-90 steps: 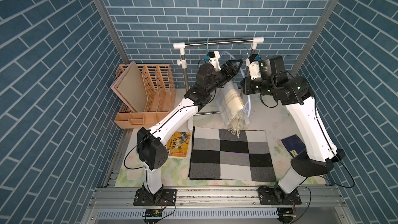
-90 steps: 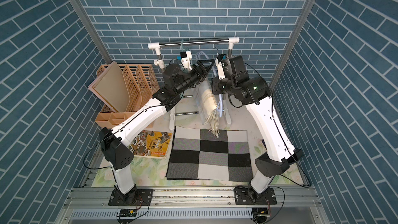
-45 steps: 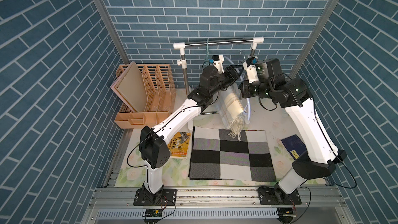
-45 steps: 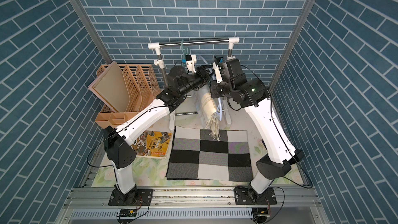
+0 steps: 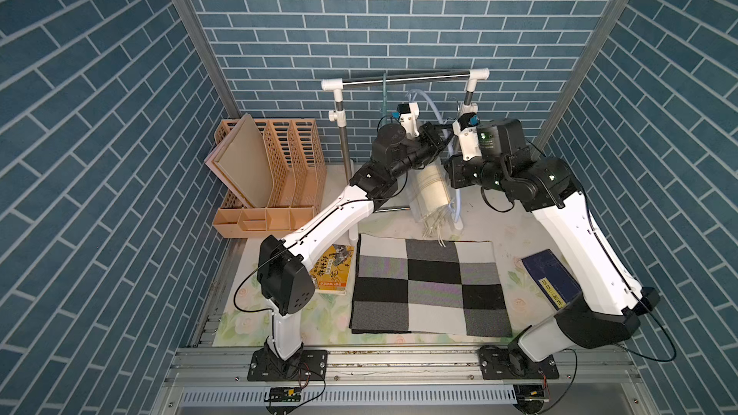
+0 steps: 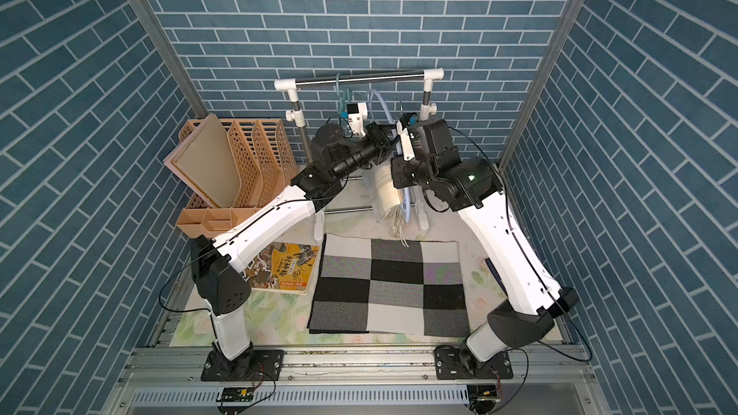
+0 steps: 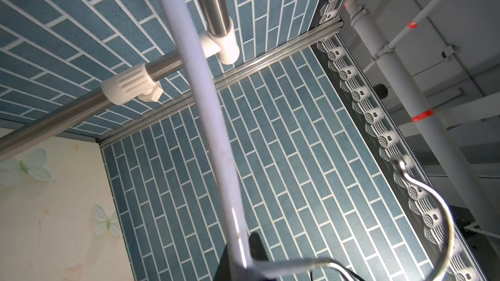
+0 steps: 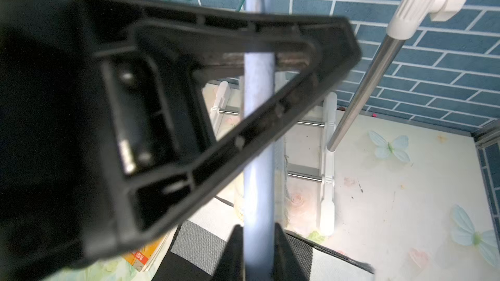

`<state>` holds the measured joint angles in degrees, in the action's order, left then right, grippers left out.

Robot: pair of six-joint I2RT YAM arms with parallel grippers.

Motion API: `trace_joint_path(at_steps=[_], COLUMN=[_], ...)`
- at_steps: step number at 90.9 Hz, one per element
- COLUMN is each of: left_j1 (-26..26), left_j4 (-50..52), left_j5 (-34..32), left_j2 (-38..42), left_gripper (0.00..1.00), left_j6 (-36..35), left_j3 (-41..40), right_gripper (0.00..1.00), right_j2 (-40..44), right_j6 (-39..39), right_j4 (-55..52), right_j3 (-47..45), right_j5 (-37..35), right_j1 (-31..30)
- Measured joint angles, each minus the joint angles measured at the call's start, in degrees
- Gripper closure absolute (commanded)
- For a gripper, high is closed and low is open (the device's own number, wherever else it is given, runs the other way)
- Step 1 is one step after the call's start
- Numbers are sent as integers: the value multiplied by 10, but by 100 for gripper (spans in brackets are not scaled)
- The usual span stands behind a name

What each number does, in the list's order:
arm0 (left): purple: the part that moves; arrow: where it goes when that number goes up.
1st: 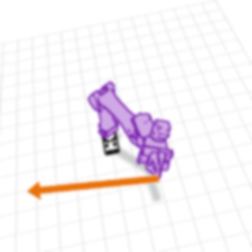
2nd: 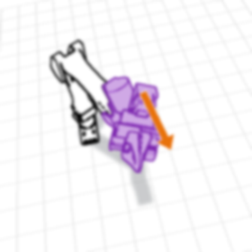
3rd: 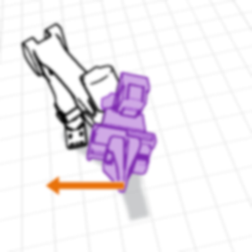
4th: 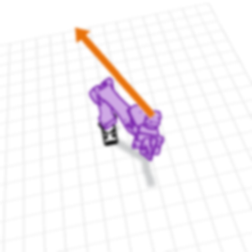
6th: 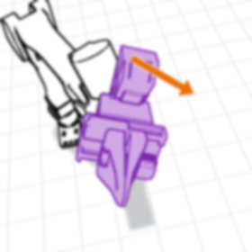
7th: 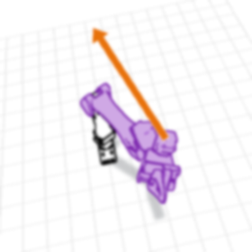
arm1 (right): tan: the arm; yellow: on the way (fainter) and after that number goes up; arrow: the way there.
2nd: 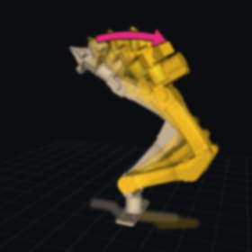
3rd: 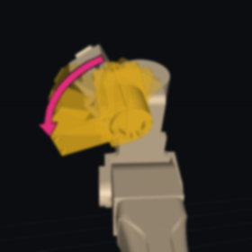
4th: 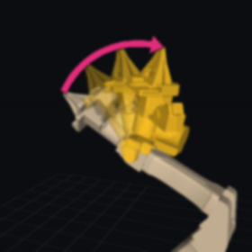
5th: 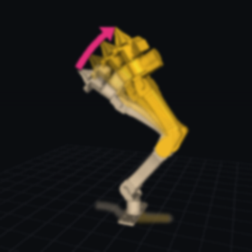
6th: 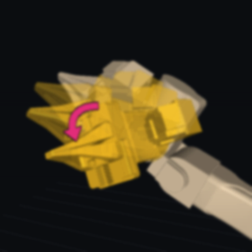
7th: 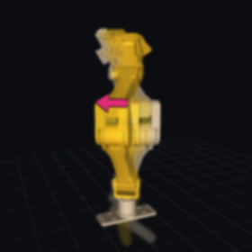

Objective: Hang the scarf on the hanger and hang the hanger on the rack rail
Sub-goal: Adjust the hanger.

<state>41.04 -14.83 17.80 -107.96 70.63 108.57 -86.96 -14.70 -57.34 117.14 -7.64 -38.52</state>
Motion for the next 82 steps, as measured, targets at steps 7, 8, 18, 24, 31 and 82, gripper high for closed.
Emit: trace_joint_path(at_steps=[7,8,18,24,31,82], left_j1=[-5,-6,-11,-12,-12,-11], left_j4=[4,4,9,8,4,0], left_j5=[-6,-6,-15,-19,-19,-16], left_j2=[0,0,-2,-2,-2,-7], left_gripper=[100,100,100,100,100,100], left_j6=[7,8,19,22,28,62], left_j3=[-10,-12,-15,-15,-15,-7], right_gripper=[54,53,46,44,40,36], right_j2=[34,39,95,129,166,354], right_j6=[-2,-3,-2,-2,-2,-14], right_j4=[25,30,75,101,135,443], right_j3=[-34,-40,-110,-159,-222,-593], right_j5=[0,0,-1,-1,-3,3], right_j1=[-1,-1,-1,-1,-1,-11])
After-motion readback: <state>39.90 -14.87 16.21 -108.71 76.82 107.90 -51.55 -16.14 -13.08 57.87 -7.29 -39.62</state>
